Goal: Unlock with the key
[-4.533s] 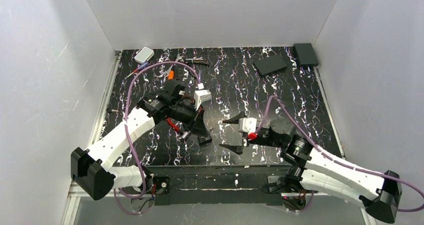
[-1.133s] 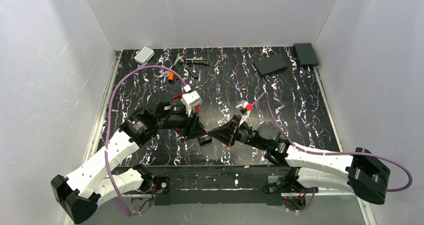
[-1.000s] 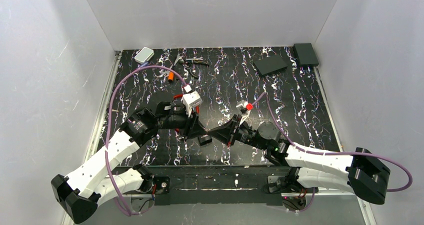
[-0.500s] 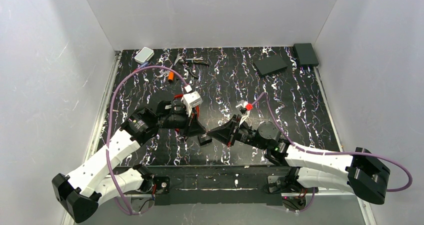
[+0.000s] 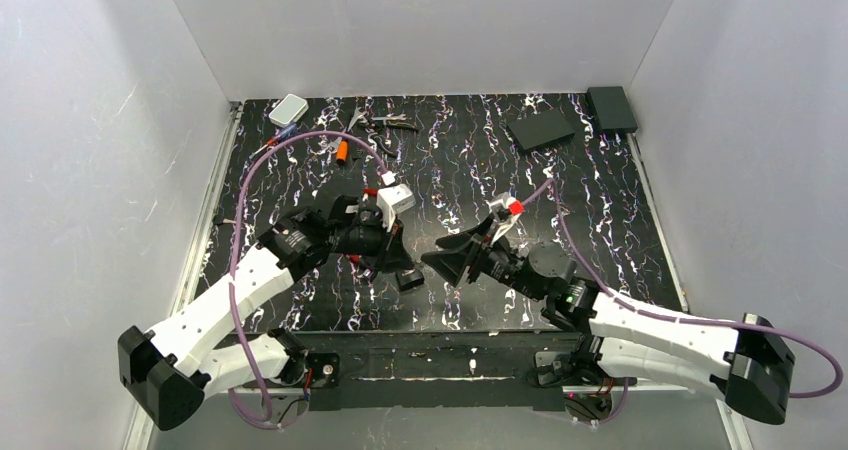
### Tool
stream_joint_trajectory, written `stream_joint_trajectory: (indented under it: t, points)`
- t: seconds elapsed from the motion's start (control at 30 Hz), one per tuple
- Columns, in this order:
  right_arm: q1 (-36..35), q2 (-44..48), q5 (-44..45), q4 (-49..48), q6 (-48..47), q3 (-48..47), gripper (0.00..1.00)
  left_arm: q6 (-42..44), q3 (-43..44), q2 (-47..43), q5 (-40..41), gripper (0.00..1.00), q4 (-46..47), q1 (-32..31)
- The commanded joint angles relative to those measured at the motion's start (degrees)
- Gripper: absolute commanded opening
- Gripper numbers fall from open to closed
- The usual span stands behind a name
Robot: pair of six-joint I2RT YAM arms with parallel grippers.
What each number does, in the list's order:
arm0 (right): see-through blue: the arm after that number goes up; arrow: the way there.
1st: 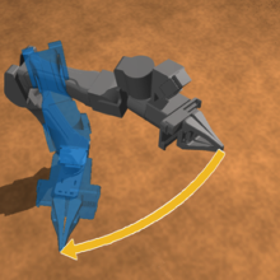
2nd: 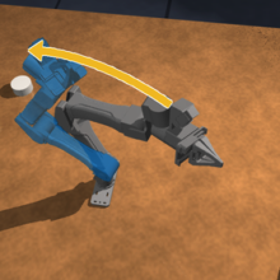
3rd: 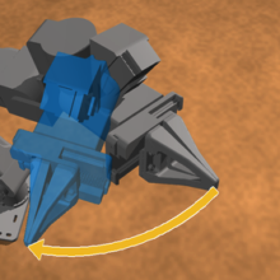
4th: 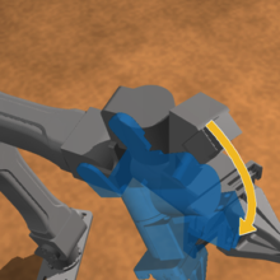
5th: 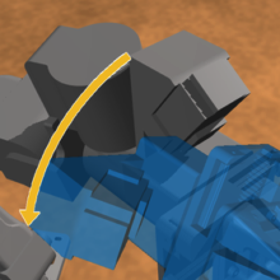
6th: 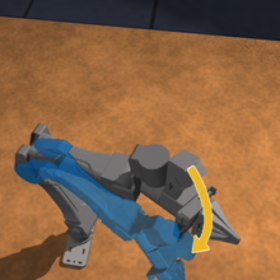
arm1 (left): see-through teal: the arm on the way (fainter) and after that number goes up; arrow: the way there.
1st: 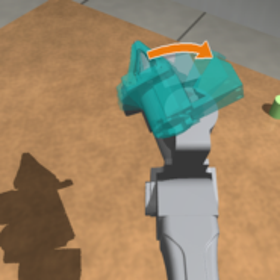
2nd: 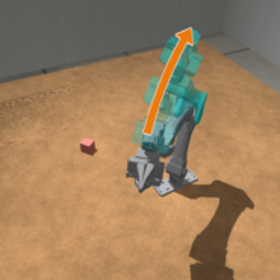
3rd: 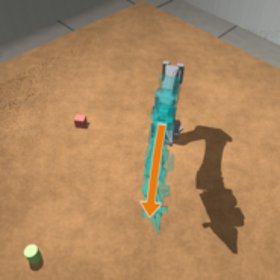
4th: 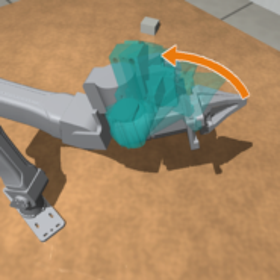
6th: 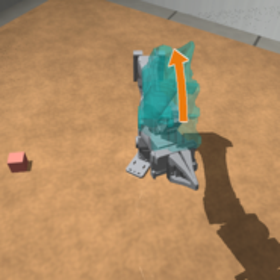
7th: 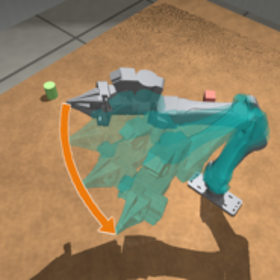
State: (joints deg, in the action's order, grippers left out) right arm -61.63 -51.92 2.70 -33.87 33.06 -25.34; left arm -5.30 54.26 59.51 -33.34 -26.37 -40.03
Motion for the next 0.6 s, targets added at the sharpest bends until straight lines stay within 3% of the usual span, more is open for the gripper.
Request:
stream_joint_trajectory:
  t: [0.0,0.17,0.33,0.57]
  points:
    - [-0.19,4.92,9.43,7.93,-2.65,-4.31,0.70,1.65,2.48,1.69,3.50,0.00,-2.99,-0.90]
    - [-0.21,3.80,10.07,16.28,-2.38,-7.18,0.63,2.31,2.91,3.14,5.47,0.00,-4.39,-2.50]
    - [-0.25,-3.79,7.53,26.12,-0.69,-14.02,0.61,2.64,2.95,3.83,6.77,0.00,-4.81,-3.40]
    - [-0.25,-13.84,-0.23,31.21,1.86,-20.77,0.57,3.43,2.96,4.36,9.48,0.00,-5.74,-5.11]
